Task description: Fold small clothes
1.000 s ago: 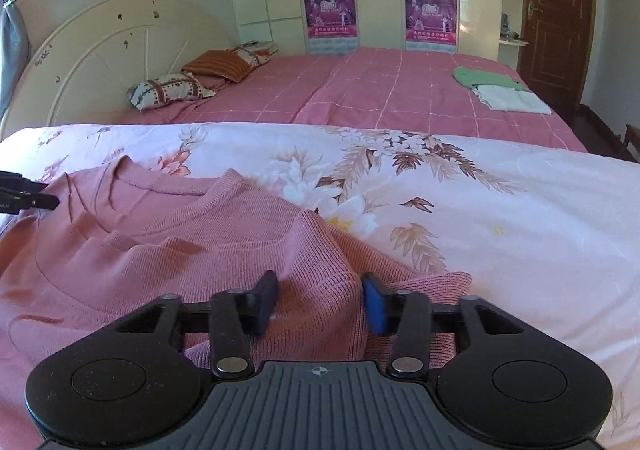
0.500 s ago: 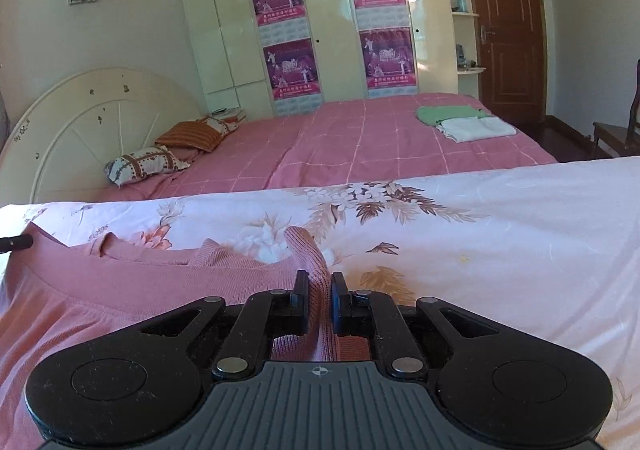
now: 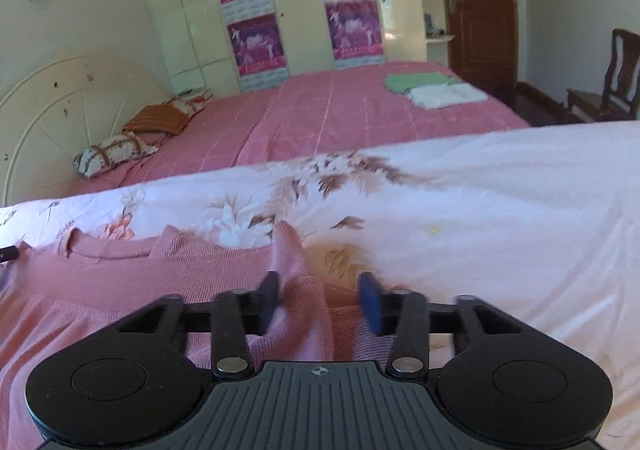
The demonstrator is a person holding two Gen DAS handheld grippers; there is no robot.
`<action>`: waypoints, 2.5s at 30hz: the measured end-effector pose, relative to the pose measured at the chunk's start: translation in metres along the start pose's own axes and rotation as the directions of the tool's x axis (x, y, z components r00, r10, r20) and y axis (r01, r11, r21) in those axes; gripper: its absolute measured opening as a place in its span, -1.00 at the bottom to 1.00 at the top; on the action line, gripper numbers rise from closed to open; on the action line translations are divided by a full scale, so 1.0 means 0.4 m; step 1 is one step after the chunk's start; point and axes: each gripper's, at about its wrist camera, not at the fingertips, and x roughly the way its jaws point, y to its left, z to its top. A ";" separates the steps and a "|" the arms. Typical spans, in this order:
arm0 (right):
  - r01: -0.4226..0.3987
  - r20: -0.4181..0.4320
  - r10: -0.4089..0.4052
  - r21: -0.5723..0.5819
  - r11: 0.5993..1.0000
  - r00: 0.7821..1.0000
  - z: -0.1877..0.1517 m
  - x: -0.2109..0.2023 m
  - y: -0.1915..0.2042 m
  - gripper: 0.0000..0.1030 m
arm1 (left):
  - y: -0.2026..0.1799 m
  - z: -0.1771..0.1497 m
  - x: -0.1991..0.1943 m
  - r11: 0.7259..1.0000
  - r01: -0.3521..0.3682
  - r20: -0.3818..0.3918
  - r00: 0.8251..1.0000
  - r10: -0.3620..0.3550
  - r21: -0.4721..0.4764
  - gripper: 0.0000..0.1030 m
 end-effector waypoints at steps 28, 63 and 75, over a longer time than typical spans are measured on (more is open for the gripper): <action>-0.025 -0.105 0.010 -0.143 0.989 0.994 -0.171 -0.106 0.174 -0.10 | -0.124 -0.176 -0.144 0.991 0.082 -0.201 0.978 -0.059 0.106 0.39; 0.177 -0.118 -0.185 -0.070 0.982 0.976 -0.301 -0.319 0.137 -0.06 | -0.040 -0.268 -0.306 0.999 -0.001 -0.240 0.971 0.011 0.043 0.39; 0.203 -0.047 -0.206 -0.076 0.976 0.977 -0.327 -0.365 0.161 -0.02 | -0.043 -0.277 -0.292 0.996 0.005 -0.269 0.963 0.020 0.091 0.43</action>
